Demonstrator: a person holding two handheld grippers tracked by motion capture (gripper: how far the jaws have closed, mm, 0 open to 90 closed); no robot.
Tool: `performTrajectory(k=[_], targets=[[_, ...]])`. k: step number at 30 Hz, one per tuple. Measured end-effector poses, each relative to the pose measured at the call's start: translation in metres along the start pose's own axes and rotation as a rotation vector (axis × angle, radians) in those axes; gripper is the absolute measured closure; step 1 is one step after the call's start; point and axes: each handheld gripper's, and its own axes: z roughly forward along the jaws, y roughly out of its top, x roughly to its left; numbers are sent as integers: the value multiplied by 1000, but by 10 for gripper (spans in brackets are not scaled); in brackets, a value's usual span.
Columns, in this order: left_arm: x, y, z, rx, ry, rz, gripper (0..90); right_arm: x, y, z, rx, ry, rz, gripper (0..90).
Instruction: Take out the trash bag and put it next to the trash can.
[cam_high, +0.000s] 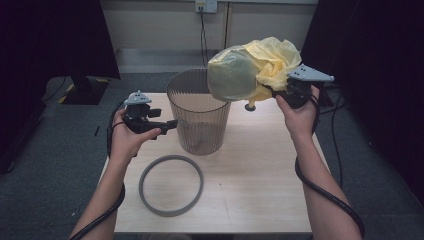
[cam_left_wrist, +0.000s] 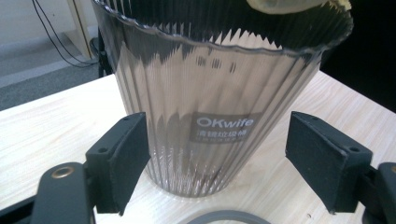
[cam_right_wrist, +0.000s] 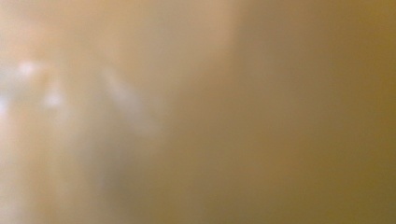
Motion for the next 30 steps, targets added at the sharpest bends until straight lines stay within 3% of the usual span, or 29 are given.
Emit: performTrajectory(k=[21,30], targets=[[0,-6,1,9,7,2,211,-14,-5,-15,-28,-47,13,859],[0,-7,3,13,6,-1,210,-25,-9,-24,-52,-90,28,859]])
